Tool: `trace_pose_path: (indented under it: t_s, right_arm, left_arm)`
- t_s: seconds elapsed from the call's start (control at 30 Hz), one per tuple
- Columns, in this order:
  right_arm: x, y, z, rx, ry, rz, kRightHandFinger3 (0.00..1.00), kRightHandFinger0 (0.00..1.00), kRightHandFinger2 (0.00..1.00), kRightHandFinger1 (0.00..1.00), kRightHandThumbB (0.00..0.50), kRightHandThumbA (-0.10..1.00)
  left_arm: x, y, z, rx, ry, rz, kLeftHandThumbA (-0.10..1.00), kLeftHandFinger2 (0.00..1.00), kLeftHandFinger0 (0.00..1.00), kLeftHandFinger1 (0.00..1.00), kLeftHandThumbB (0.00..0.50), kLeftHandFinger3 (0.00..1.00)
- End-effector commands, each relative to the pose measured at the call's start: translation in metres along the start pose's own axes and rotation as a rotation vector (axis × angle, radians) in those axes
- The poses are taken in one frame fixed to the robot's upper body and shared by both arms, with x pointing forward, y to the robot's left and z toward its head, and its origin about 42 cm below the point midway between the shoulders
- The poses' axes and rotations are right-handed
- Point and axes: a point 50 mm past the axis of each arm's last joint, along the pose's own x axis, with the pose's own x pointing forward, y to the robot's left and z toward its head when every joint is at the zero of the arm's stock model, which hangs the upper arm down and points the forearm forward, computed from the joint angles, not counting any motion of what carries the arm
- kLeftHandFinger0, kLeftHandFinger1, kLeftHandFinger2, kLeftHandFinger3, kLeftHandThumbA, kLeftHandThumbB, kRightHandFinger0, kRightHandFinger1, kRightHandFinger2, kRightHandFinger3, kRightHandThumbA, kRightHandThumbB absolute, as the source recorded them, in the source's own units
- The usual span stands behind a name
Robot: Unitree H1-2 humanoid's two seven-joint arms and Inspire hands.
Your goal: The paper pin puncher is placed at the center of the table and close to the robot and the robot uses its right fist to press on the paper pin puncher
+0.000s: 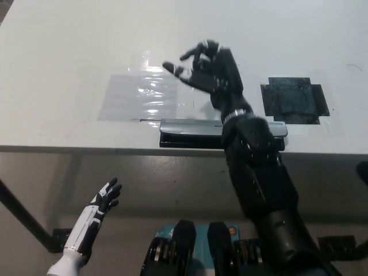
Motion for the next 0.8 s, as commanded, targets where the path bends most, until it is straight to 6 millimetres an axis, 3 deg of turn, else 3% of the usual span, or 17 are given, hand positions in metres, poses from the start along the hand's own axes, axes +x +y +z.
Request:
trace_pose_path:
  t_s: [0.0,0.13,0.23,0.3,0.37,0.57,0.63,0.77]
  right_arm:
    - [-0.001,-0.009,-0.005,-0.003,-0.077,-0.013,0.30,0.00,0.38,0.12,0.131,1.00]
    - [-0.016,-0.024,-0.032,0.028,-0.004,-0.059,0.24,0.00,0.30,0.06,0.128,1.00]
    - [-0.031,-0.035,-0.058,0.019,0.037,-0.070,0.28,0.00,0.33,0.09,0.125,1.00]
    - [-0.046,-0.043,-0.087,0.014,0.104,-0.093,0.22,0.04,0.30,0.10,0.141,1.00]
    - [-0.059,-0.051,-0.109,-0.006,0.150,-0.115,0.18,0.00,0.26,0.06,0.101,1.00]
    - [-0.081,-0.064,-0.148,-0.021,0.277,-0.161,0.28,0.00,0.35,0.08,0.129,1.00]
    - [-0.087,-0.065,-0.156,-0.013,0.306,-0.165,0.18,0.00,0.24,0.00,0.093,1.00]
    - [-0.106,-0.068,-0.176,-0.037,0.393,-0.175,0.09,0.00,0.21,0.00,0.069,1.00]
  left_arm:
    - [0.006,0.007,0.013,0.034,-0.051,-0.014,1.00,1.00,1.00,1.00,0.208,1.00]
    - [0.007,0.009,0.015,0.044,-0.058,-0.018,1.00,1.00,1.00,1.00,0.194,1.00]
    - [0.009,0.009,0.014,0.039,-0.057,-0.015,1.00,1.00,1.00,1.00,0.181,1.00]
    - [0.007,0.010,0.013,0.044,-0.056,-0.019,1.00,1.00,1.00,1.00,0.171,1.00]
    - [0.006,0.009,0.012,0.038,-0.056,-0.023,1.00,1.00,1.00,1.00,0.161,1.00]
    - [0.002,0.007,0.009,0.037,-0.045,-0.025,1.00,1.00,1.00,1.00,0.175,1.00]
    - [0.002,0.007,0.009,0.040,-0.044,-0.023,1.00,1.00,1.00,1.00,0.175,1.00]
    - [0.001,0.006,0.007,0.031,-0.035,-0.021,1.00,1.00,1.00,1.00,0.209,1.00]
